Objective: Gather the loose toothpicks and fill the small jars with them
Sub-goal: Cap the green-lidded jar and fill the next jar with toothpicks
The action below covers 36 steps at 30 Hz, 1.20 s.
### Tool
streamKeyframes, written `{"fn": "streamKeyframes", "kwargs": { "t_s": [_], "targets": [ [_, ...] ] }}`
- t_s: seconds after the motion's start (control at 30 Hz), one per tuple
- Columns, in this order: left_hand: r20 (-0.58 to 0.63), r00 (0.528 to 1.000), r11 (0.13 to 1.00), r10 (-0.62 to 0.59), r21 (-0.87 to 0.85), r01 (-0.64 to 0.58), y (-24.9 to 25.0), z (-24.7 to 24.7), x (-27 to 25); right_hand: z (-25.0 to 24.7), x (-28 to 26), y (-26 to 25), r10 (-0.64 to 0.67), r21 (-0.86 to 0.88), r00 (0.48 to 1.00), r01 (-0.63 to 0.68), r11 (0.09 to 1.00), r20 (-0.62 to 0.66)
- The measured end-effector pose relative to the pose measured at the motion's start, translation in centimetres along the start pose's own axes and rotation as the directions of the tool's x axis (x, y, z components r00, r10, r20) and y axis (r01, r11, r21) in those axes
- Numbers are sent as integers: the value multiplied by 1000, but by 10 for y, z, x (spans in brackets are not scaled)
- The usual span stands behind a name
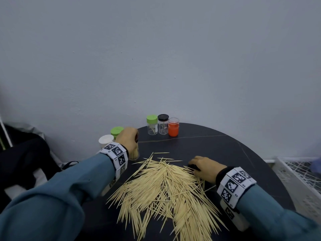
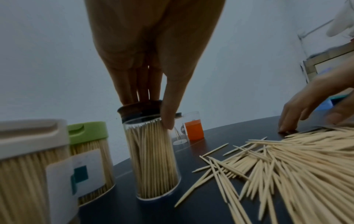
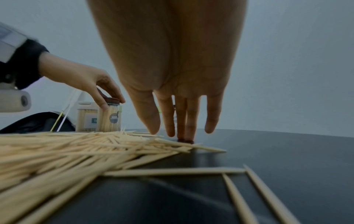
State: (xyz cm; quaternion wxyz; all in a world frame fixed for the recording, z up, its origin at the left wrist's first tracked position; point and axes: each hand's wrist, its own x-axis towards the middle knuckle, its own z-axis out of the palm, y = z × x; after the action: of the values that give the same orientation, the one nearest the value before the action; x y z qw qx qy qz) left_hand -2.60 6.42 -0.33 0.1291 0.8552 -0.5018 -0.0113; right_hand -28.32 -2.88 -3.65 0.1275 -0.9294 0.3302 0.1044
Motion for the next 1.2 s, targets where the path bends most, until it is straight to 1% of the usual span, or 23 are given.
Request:
{"fn": "streamKeyframes", "kwargs": {
  "t_s": [0.23, 0.37, 0.43, 0.5, 0.63, 0.7, 0.8, 0.87, 1.0, 1.1, 1.2],
  "targets": [
    [0, 998, 998, -57, 20, 57, -10, 2, 7, 0, 0, 0, -6, 13, 1000, 6, 1000, -5],
    [1, 999, 999, -32, 35, 32, -3, 7, 12, -1, -1, -2, -5, 16, 1000, 5, 1000, -4],
    [-10, 1000, 1000, 7, 25, -7, 8, 6, 15, -1, -2, -2, -4, 16, 1000, 4, 1000, -4],
    [-20, 998, 998, 51, -23, -52, 20, 5, 18, -2, -2, -3, -4, 17, 1000, 4, 1000, -5],
    [-42, 998, 992, 42, -114, -47, 37, 4, 40, -1, -1, -2, 3, 25, 1000, -3, 1000, -1],
    [-48, 997, 990, 56, -123, -61, 43, 2, 57, 0, 0, -1, 3, 27, 1000, -3, 1000, -9],
    [-37, 996, 993, 84, -75, -87, 50, -1, 83, 0, 1, -1, -4, 25, 1000, 5, 1000, -20],
    [-20, 997, 997, 78, -23, -79, 53, 0, 99, 0, 1, -2, -7, 20, 1000, 8, 1000, -20],
    [56, 998, 995, 8, 100, -13, 56, 9, 119, 1, 2, -2, 1, 19, 1000, -1, 1000, -9],
    [107, 994, 991, -16, 132, 1, 56, 19, 123, 3, 2, -1, -4, 12, 1000, 4, 1000, -10],
    [82, 996, 995, -29, 101, 20, 55, 27, 125, 3, 3, -1, -9, 2, 1000, 9, 1000, -14]
  ]
}}
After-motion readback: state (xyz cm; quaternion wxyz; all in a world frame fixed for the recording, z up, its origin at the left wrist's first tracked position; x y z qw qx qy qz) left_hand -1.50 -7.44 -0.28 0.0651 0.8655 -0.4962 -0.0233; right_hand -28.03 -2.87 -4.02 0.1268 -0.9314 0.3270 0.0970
